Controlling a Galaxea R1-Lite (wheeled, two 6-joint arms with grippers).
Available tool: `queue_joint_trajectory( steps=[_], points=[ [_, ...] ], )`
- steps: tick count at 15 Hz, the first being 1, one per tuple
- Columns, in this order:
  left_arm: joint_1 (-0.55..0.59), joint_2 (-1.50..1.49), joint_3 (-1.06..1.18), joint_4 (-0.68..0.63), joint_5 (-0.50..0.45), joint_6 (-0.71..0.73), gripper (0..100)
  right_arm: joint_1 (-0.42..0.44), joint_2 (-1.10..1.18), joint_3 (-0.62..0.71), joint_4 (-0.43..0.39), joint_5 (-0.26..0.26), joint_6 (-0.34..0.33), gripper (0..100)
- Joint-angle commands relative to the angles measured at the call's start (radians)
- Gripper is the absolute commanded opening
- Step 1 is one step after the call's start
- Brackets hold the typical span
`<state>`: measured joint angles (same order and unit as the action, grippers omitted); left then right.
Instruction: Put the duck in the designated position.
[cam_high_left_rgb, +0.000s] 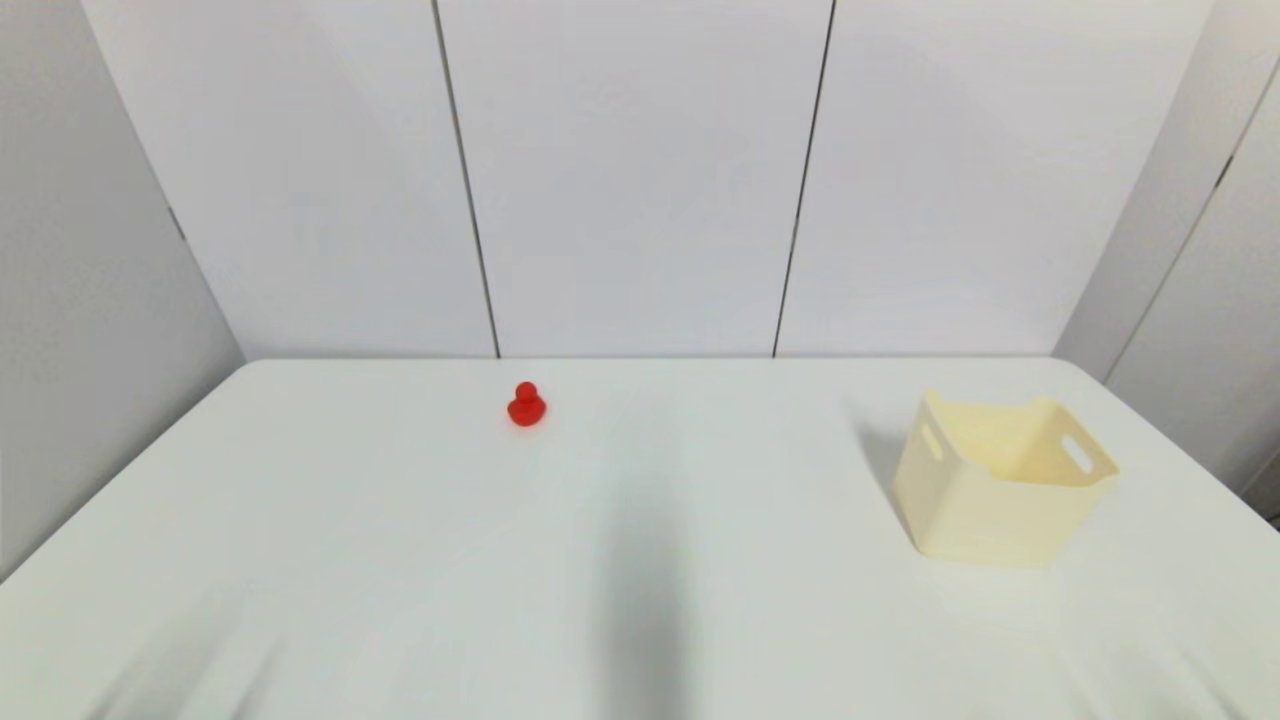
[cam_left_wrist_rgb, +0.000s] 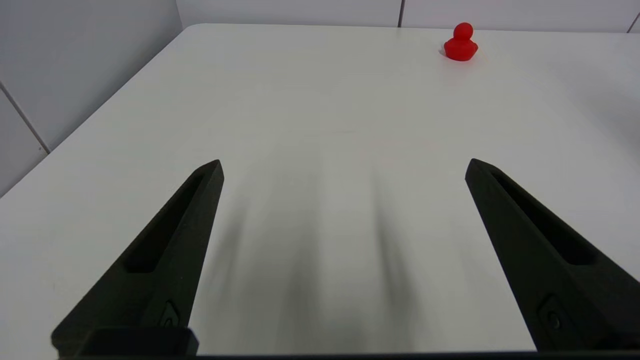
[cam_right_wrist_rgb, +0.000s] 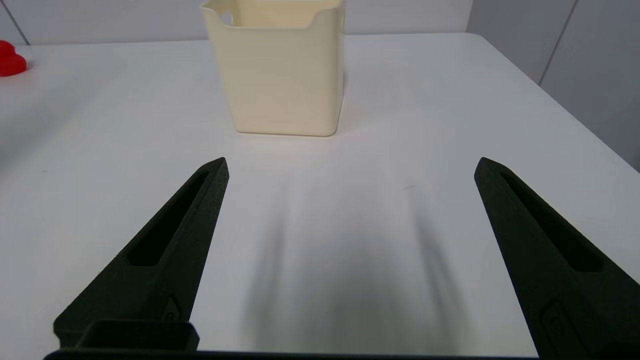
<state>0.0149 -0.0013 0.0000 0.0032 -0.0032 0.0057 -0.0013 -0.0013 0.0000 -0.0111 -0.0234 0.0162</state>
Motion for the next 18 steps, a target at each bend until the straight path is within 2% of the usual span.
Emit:
queue_joint_trajectory(
  steps=[1,18],
  points=[
    [0.0,0.0,0.0,0.0,0.0,0.0,100,0.0,0.001,0.0,-0.001,0.002,-0.001,100],
    [0.0,0.001,0.0,0.0,0.0,0.0,100,0.0,0.001,0.0,0.0,0.0,0.001,100]
  ],
)
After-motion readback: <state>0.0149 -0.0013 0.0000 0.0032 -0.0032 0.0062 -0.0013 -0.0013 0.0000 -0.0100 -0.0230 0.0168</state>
